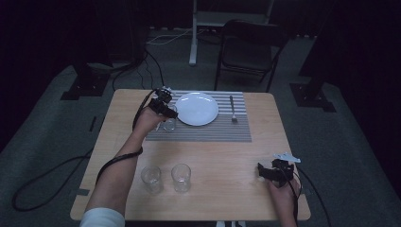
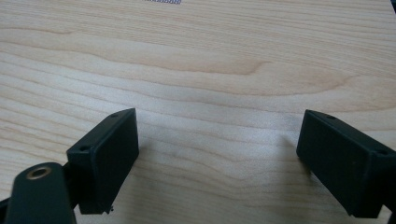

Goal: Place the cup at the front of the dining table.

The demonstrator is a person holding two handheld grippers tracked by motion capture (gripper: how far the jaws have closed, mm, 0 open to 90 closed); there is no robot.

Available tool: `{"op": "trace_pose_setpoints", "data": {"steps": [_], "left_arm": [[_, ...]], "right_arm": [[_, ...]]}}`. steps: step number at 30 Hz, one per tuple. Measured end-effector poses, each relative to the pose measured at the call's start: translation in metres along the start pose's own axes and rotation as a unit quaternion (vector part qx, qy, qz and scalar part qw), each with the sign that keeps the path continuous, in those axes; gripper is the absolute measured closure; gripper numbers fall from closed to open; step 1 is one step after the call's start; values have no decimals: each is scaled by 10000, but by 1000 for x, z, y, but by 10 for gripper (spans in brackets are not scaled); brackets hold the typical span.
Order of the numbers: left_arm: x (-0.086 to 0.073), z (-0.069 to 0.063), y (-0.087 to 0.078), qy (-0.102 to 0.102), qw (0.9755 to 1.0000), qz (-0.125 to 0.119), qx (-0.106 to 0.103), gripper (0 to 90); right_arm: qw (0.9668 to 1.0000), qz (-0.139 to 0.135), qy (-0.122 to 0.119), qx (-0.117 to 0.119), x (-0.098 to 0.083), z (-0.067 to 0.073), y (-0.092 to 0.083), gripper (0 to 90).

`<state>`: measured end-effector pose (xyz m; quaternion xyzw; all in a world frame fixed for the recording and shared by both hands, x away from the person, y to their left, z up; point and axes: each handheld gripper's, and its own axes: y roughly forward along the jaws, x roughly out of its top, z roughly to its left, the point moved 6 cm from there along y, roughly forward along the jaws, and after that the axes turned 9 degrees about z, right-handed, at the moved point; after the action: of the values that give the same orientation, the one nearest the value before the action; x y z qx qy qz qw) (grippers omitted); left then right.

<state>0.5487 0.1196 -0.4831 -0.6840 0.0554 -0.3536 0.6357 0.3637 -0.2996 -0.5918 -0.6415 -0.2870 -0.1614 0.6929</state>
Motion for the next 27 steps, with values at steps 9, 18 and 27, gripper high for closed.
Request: {"op": "trace_pose_setpoints", "data": {"steps": [9,18,27], "left_arm": [[-4,4,1,-180,9998,-55,-95,287],[-13,3,5,-111,9994,153,-303,2],[-27,9,4,-236,9988,-383,-208,47]], "right_arm": [[10000,-3,-5,-2,0,0,0,126],[10000,0,-2,0,0,0,0,126],[10000,-1,-3,-1,0,0,0,126]]}}
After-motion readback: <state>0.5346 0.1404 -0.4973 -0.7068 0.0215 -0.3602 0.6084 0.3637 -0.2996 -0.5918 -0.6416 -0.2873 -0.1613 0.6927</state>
